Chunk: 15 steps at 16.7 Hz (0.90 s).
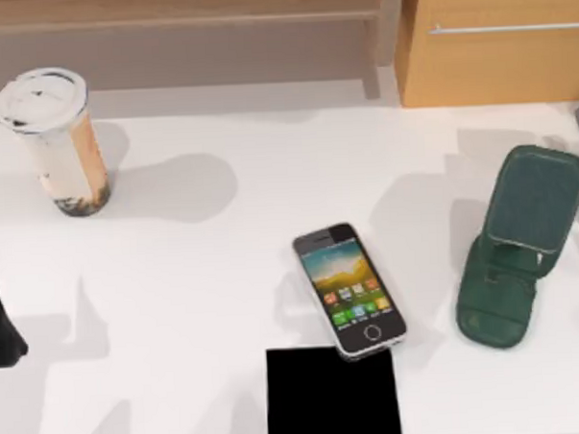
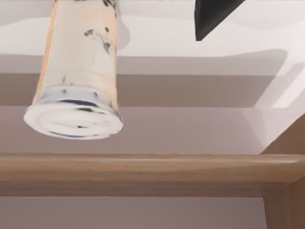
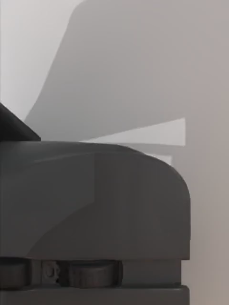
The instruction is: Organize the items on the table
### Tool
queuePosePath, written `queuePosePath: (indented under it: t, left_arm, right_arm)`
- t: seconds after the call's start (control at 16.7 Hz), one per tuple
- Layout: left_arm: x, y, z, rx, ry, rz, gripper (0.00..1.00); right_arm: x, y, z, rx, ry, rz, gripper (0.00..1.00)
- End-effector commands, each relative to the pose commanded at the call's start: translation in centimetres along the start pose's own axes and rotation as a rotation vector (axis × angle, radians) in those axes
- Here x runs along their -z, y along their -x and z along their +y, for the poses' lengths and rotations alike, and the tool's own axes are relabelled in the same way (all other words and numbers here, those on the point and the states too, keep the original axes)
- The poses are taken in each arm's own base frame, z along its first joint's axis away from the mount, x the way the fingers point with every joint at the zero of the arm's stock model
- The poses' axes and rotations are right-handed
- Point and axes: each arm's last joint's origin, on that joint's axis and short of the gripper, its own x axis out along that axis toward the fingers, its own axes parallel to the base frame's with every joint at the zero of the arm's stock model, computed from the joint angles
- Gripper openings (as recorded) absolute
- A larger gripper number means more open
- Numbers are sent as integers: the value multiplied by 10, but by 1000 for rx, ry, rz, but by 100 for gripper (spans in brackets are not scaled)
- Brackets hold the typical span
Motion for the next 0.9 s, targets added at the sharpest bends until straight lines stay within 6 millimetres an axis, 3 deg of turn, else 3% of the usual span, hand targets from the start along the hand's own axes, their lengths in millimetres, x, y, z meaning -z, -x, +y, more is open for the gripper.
queuePosePath:
  t: [0.42,0.9]
  left_arm:
    - [0,0,0,0,0,0,100]
    - [0,0,0,0,0,0,100]
  right_arm:
    - [0,0,0,0,0,0,0]
    - [0,49,-2,0,-4,5,0]
